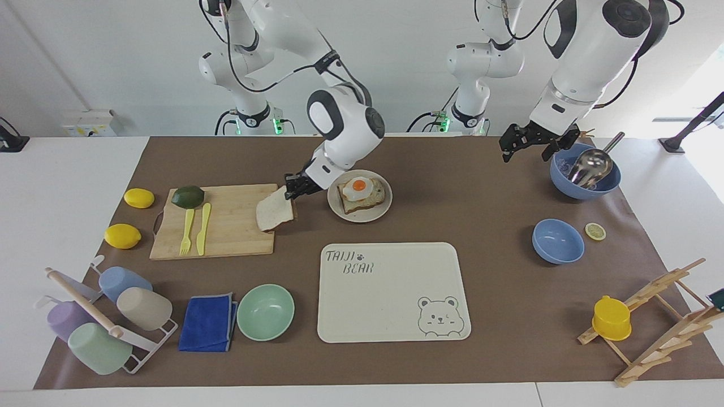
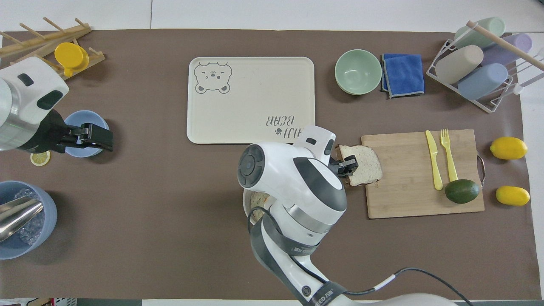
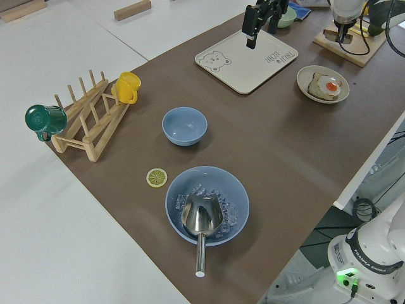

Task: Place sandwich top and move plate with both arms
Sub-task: 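Carry the bread slice over the plate and lay it on the egg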

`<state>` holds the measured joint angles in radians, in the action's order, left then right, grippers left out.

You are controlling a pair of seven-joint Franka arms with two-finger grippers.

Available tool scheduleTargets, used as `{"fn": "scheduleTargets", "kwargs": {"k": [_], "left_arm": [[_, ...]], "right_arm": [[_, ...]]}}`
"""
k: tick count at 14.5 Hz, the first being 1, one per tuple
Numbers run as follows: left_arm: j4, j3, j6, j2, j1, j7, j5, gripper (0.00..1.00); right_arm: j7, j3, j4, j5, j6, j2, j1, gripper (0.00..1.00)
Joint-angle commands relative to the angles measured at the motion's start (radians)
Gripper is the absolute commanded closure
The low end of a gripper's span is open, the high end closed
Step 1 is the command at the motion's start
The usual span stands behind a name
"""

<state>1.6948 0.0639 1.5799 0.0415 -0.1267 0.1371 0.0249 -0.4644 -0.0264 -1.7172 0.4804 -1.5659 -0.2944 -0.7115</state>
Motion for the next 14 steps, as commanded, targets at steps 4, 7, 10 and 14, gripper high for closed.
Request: {"fn": "scheduleTargets", "kwargs": {"k": [4, 7, 10, 14], "left_arm": [[0.016, -0.003, 0.012, 0.017, 0.012, -0.001, -0.010, 0.00], [0.016, -0.003, 0.012, 0.017, 0.012, -0.002, -0.010, 0.00], [0.017, -0.003, 0.012, 0.017, 0.012, -0.001, -0.010, 0.00], [0.026, -0.004, 0.012, 0.023, 0.012, 0.001, -0.010, 0.00]], "right_arm": [[-0.153, 0.111, 0.191, -0.112, 0.008, -0.109, -0.090, 1.00], [-0.255, 0.112, 0.163, -0.129, -0.055, -0.129, -0.132, 1.00], [-0.269, 0.112, 0.094, -0.169, -0.132, -0.123, -0.129, 1.00], [-0.319, 0.112, 0.106, -0.281, -0.193, -0.124, -0.126, 0.36]]}}
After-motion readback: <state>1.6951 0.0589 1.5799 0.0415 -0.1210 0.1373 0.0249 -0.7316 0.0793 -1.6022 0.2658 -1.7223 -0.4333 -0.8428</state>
